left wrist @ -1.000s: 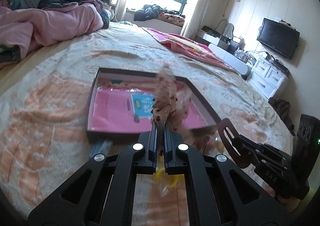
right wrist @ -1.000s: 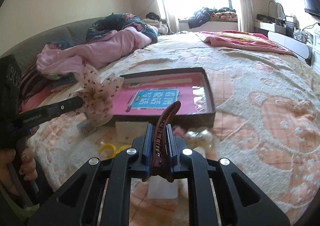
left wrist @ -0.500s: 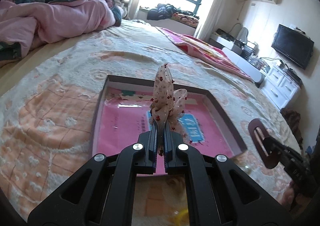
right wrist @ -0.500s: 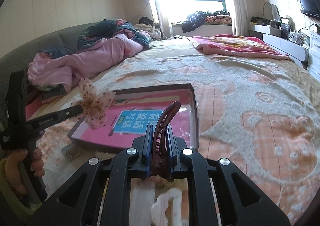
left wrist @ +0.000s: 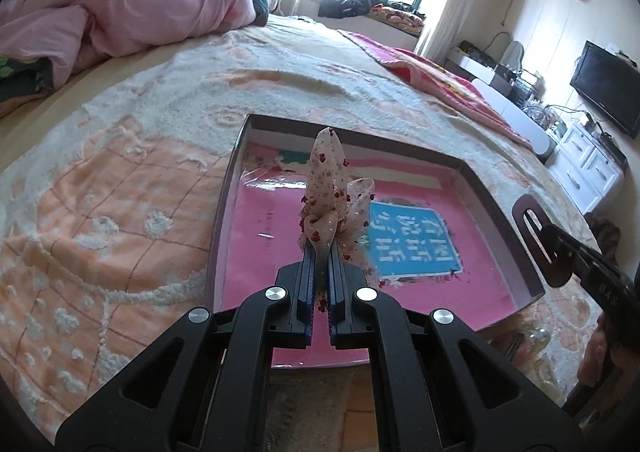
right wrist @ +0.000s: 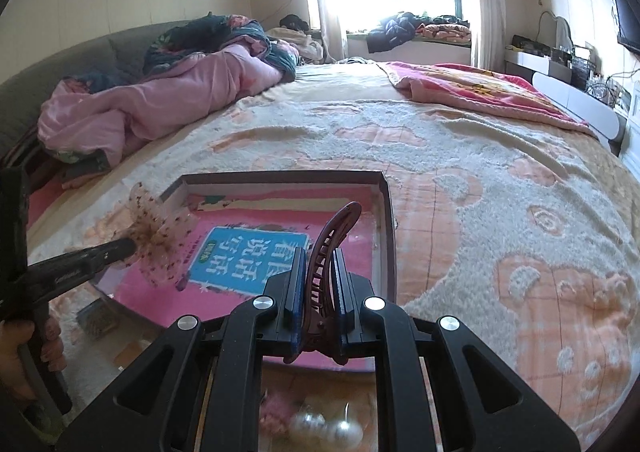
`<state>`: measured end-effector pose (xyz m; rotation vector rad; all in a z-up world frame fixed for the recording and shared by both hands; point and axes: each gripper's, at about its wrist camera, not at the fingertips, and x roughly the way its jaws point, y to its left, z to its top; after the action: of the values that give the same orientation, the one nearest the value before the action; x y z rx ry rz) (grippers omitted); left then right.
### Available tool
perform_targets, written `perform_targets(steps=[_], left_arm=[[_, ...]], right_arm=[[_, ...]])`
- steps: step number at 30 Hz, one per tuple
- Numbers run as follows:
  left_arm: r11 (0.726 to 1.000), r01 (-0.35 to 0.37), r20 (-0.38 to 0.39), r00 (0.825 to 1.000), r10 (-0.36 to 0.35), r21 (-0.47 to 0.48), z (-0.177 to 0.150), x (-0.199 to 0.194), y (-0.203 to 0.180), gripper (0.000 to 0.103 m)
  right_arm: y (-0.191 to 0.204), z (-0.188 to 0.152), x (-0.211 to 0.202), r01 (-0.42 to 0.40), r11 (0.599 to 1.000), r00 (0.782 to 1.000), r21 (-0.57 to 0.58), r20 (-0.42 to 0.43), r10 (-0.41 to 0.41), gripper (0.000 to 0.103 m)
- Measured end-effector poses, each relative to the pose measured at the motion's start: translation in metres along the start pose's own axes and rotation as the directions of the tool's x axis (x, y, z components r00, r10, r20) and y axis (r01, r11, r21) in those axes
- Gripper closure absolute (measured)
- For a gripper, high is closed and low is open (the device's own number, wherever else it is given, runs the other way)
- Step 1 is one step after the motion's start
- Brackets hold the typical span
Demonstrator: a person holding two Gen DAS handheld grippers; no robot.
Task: Organize jewelry
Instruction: 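Release bow into pink box with left tool while right tool drops claw clip, then lift both open tools out of the box back toward the remaining items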
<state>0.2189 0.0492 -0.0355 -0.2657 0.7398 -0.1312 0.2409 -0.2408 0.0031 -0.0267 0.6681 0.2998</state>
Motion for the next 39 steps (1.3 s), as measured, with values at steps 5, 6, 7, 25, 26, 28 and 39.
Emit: perform_targets(steps=[5,6,7,25,26,28,39], left_arm=[[1.000,-0.018,-0.008,1.000,0.018,-0.001,-0.001,0.003,0.004,0.101],[1.000,-0.021,-0.012,1.000,0.021,0.000,-0.001,0.003,0.004,0.101],[1.000,-0.022,-0.013,1.000,0.022,-0.001,-0.002,0.004,0.004,0.100],[0.999,-0.035,-0.015,0.999,0.035,0.018,-0.004,0.004,0.000,0.082],[0.999,-0.034,-0.014,0.999,0.034,0.017,-0.004,0.004,0.000,0.081],[0.999,-0.034,-0.012,0.999,0.034,0.019,-0.004,0.003,0.000,0.079],[0.999,-0.030,0.033,0.999,0.029,0.019,-0.001,-0.015,-0.002,0.054]], right_arm=[[-0.003,0.005,0.020,0.014,1.000,0.999,-0.004,-0.042,-0.014,0.090],[-0.004,0.006,0.024,0.016,1.000,0.999,-0.004,-0.051,-0.016,0.090],[-0.004,0.005,0.027,0.018,1.000,0.998,-0.004,-0.055,-0.018,0.090],[-0.021,-0.014,0.045,0.019,0.998,0.991,0.064,-0.133,-0.010,0.090],[-0.021,-0.014,0.044,0.020,0.998,0.992,0.063,-0.129,-0.011,0.090],[-0.021,-0.014,0.040,0.020,0.998,0.993,0.058,-0.119,-0.013,0.087],[-0.017,-0.017,0.008,0.029,0.997,0.999,0.071,-0.028,-0.027,0.053]])
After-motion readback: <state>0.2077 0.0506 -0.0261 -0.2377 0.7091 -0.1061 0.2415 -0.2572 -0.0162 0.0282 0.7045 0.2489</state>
